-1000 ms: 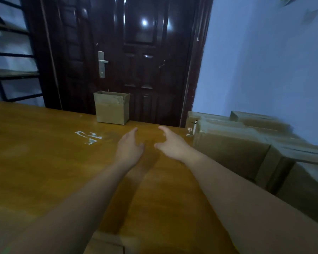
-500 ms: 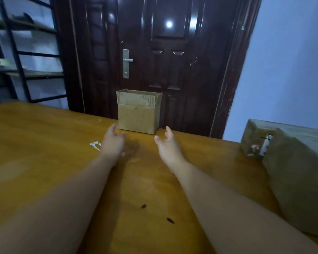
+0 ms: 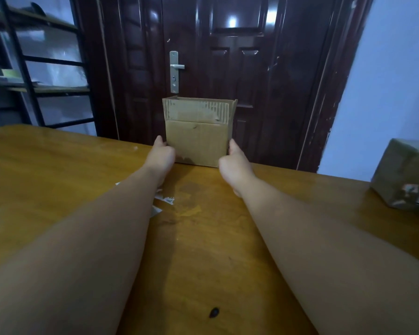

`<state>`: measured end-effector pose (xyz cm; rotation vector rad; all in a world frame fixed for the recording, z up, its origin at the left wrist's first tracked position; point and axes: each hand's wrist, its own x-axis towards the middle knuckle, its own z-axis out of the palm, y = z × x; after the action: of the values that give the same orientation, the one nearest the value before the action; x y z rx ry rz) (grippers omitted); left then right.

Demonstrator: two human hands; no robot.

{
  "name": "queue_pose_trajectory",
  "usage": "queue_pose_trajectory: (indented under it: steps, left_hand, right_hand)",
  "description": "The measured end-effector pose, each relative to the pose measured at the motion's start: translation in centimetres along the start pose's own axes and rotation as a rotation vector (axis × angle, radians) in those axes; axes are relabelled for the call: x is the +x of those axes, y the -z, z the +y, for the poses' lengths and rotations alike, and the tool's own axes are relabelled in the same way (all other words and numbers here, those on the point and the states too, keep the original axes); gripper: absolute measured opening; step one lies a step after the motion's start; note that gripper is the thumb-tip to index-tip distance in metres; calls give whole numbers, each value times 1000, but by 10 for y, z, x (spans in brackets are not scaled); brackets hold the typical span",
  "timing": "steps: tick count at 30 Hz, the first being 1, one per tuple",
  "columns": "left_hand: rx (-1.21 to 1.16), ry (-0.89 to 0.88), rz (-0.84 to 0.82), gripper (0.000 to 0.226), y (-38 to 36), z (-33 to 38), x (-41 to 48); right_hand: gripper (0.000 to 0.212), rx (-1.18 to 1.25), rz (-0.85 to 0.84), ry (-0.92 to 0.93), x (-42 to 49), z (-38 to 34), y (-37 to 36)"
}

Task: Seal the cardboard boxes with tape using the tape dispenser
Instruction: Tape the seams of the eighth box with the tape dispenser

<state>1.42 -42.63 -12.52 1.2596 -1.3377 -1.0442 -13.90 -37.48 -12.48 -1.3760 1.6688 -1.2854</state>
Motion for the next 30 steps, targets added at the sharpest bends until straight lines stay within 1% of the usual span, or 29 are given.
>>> queue_pose_trajectory:
  steps: [1,2,3,5,6,7,9,10,12,14,16,18,21,23,24,26,29,30]
  left_hand:
    - [9,-6,-8,70,1,0,-1]
    - [10,-19,9,66,2,-1,0]
    - [-14,-25,40,53,3,-1,-2]
    - [-93,-34,92,20,6,4,-16]
    - [-144,-46,119,16,8,7,-24]
    - [-209,-19,125,24,9,10,-34]
    - [-340,38,132,52,13,18,-57]
    - [-375,73,123,62,14,25,-73]
    - [-402,120,71,69,14,39,-106]
    - [-397,123,5,63,15,53,-147]
    - [-343,102,-26,59,19,66,-184]
    - [-326,123,-52,62,26,74,-217]
    - [-326,160,-82,64,36,83,-267]
    - [-296,166,-114,69,37,91,-303]
    - [-278,143,-135,69,35,95,-321]
    - [-239,94,-152,64,32,106,-353]
    - [-247,92,-211,44,29,117,-391]
    - [-265,98,-242,37,27,119,-401]
  right_hand:
    - [73,-6,7,7,-2,-1,-1]
    - [72,10,27,10,-4,-1,-1]
    - [68,40,54,11,-7,-2,0]
    - [55,92,119,21,-19,-5,4]
    - [49,113,153,26,-28,-7,7]
    - [45,137,188,31,-39,-9,10]
    - [46,209,243,20,-64,-14,14]
    - [47,249,254,1,-77,-16,16]
    - [53,314,261,-49,-104,-18,22]
    - [57,326,260,-106,-132,-21,31]
    - [57,370,248,-175,-163,-25,45]
    - [61,452,211,-260,-196,-31,62]
    - [79,531,149,-396,-249,-42,89]
    - [82,551,146,-445,-286,-51,107]
    - [80,563,144,-447,-303,-55,116]
    - [66,592,132,-420,-336,-65,134]
    - [38,599,166,-334,-379,-73,157]
    - [36,576,196,-290,-389,-73,164]
